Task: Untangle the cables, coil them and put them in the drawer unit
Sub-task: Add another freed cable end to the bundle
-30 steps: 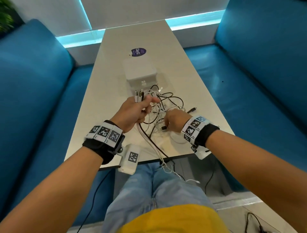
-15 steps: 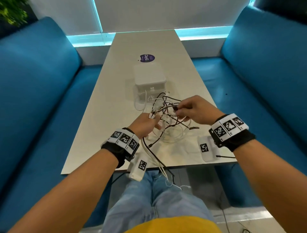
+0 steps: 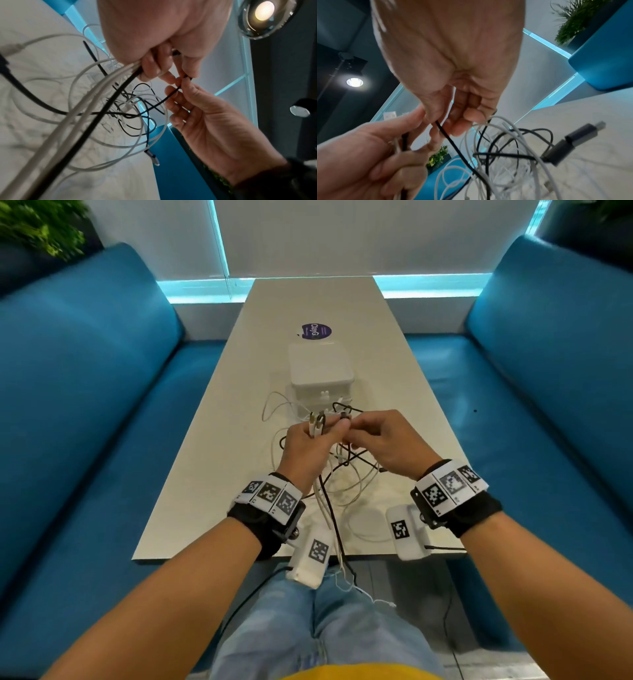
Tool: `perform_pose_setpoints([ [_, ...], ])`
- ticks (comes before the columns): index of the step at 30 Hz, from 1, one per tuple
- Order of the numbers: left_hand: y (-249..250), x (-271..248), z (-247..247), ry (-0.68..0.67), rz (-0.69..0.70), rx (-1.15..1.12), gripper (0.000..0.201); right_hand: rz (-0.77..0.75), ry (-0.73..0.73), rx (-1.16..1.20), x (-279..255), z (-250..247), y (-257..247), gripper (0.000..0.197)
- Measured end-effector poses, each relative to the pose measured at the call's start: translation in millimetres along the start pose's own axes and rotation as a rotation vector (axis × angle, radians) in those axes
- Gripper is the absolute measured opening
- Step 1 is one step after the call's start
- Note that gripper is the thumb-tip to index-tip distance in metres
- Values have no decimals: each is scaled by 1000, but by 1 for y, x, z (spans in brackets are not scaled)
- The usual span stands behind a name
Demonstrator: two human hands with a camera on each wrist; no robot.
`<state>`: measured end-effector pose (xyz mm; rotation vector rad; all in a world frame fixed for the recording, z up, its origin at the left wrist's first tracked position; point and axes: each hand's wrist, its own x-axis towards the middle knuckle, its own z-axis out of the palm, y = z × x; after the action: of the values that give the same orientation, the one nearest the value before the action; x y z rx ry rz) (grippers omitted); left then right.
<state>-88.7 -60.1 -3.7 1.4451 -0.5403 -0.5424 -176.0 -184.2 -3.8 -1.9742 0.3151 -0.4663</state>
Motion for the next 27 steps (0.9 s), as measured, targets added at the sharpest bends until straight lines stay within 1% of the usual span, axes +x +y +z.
perform_pose_setpoints([
  [3,-2,3,-4,-2,-48,-50,14,4,36,86,-3,9,1,16],
  [5,-6,6,-8,-22,-86,-103,9,16,19,104,-2,13,3,20],
  [6,-8,7,-12,-40,-105,-151,16,39,-11,90,-1,13,7,23],
  [7,-9,9,-15,-62,-123,-203,23,63,-54,45,0,12,10,25],
  [8,-9,9,-19,-85,-136,-260,24,87,-115,-32,1,12,15,25],
  [10,-8,6,-26,-122,-155,-354,19,124,-249,-235,1,14,24,28],
  [11,-6,5,-28,-139,-168,-390,17,140,-305,-344,1,15,29,33],
  [12,-4,3,-30,-157,-175,-427,16,157,-352,-443,2,17,33,39],
  [13,-2,1,-31,-177,-171,-453,18,169,-368,-512,4,19,35,41],
  [14,0,0,-32,-198,-162,-470,20,164,-345,-540,7,21,38,38],
  [16,6,-3,-34,-214,-147,-496,23,137,-242,-537,14,23,45,26],
  [17,9,-3,-36,-213,-135,-513,24,142,-208,-563,18,23,47,24],
  [18,11,-3,-39,-213,-125,-533,24,163,-201,-620,22,22,50,25],
  [19,15,-2,-43,-214,-117,-549,24,200,-221,-683,23,20,52,31],
  [21,20,-1,-49,-205,-99,-566,23,294,-315,-758,23,15,55,50],
  [22,23,-1,-53,-195,-90,-567,23,318,-356,-765,22,13,55,56],
  [23,25,0,-56,-179,-88,-561,24,312,-370,-767,22,12,53,59],
  [24,26,1,-58,-168,-92,-558,25,282,-349,-778,22,13,51,57],
  [27,27,2,-54,-193,-107,-583,26,125,-218,-821,24,23,40,44],
])
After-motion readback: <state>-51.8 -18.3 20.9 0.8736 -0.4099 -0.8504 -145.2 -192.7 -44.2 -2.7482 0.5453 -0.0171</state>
